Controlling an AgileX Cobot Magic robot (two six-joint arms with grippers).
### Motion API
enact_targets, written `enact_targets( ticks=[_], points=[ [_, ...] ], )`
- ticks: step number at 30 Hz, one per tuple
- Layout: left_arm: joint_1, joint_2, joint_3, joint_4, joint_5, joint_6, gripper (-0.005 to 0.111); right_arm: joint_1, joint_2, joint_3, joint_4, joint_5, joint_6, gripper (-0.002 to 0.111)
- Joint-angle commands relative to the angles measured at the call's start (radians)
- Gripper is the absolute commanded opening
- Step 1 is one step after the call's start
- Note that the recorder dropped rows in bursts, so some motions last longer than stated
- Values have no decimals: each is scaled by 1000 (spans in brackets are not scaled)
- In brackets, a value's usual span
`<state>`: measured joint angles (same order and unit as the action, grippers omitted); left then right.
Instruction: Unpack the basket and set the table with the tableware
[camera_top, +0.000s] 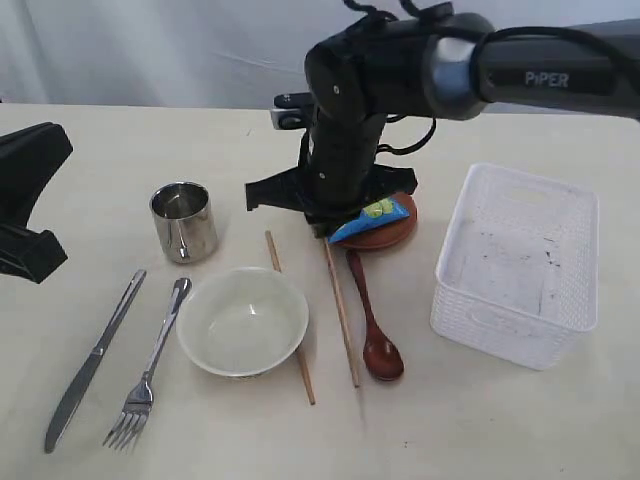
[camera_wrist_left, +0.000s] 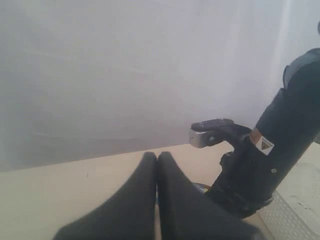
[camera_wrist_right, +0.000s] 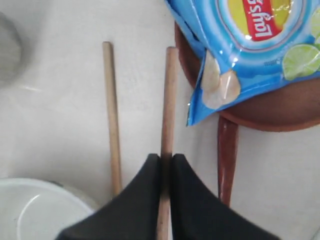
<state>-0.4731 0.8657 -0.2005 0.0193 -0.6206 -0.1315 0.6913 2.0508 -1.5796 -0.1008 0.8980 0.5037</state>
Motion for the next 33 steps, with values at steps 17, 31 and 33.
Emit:
enact_targets(
  ticks=[17, 31, 33],
  points=[
    [-2, -5, 6, 3, -2, 4, 0, 187, 17, 0, 93, -142, 335, 0],
    [-2, -5, 6, 3, -2, 4, 0, 187, 37, 0, 72, -150, 342, 0],
    [-2, -5, 6, 3, -2, 4, 0, 187, 37, 0, 58, -137, 342, 0]
  ],
)
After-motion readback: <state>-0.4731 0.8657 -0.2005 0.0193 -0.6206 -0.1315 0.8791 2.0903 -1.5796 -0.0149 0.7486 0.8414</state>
